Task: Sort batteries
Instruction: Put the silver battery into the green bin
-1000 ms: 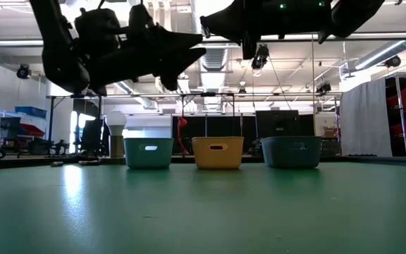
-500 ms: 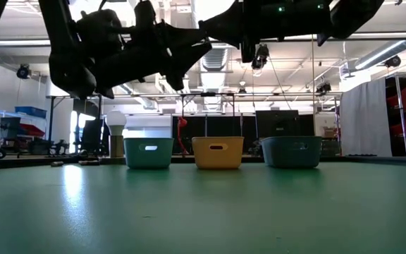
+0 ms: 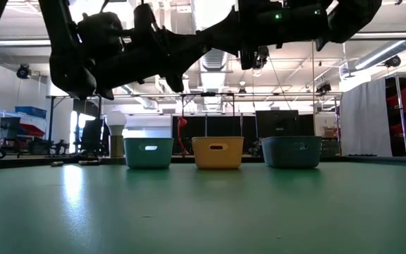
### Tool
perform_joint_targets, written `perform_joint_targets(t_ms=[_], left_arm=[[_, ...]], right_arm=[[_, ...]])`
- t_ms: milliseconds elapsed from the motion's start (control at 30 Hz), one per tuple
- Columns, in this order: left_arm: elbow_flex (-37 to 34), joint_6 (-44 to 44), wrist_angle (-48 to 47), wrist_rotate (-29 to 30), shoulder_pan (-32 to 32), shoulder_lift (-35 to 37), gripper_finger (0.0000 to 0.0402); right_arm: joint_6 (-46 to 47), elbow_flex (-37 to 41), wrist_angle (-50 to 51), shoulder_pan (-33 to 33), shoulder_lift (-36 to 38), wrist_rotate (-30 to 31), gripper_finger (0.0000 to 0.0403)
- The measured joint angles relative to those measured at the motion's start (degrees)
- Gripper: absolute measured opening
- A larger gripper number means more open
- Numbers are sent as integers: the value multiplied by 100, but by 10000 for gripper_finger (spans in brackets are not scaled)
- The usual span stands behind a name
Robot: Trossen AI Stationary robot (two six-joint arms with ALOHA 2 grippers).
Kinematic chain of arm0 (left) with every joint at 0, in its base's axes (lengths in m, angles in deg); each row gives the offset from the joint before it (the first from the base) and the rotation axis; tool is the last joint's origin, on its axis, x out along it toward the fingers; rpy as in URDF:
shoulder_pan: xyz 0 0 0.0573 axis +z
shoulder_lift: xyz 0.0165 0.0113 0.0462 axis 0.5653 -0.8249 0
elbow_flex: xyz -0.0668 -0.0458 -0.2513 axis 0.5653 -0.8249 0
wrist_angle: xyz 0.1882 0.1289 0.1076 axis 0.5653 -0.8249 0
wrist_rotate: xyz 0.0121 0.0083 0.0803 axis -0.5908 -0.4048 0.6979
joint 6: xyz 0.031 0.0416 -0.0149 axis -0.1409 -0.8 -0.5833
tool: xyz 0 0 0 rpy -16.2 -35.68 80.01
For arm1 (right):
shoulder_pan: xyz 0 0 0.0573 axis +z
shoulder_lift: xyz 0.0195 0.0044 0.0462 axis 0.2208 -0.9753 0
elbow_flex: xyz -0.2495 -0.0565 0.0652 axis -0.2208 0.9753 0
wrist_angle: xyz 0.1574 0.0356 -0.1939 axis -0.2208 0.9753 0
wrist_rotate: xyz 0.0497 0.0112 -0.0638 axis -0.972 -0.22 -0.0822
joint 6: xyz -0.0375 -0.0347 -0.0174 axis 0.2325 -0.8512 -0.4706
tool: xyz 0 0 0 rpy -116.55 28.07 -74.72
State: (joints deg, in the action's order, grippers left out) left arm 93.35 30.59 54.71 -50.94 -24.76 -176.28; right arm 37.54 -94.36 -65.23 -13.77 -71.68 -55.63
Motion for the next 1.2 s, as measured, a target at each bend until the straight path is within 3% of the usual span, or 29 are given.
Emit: perform_joint_targets(t_ms=[67, 200, 567, 700, 967, 1067, 1200], left_arm=[[-33, 1, -3, -14, 33, 3, 58], [-62, -27, -5, -39, 84, 5, 19], [-84, -66, -69, -34, 86, 4, 15], [-90, -147, -621, -90, 165, 125, 12], [-195, -929, -3407, 42, 515, 1511, 12], [-156, -1212, -5221, 239, 682, 2281, 11], [269, -1337, -7937, 1006, 974, 2941, 11]], right_arm=[[-25, 0, 24, 0, 37, -3, 27], [-3, 2, 0, 0, 82, -14, 28], [33, 2, 72, 0, 69, -15, 30], [126, 2, 438, -20, 128, 4, 56], [-90, -15, 1710, -48, 1114, 100, 169], [-146, -13, 2396, -78, 1588, 142, 199], [30, -15, 3148, -125, 1990, 252, 219]])
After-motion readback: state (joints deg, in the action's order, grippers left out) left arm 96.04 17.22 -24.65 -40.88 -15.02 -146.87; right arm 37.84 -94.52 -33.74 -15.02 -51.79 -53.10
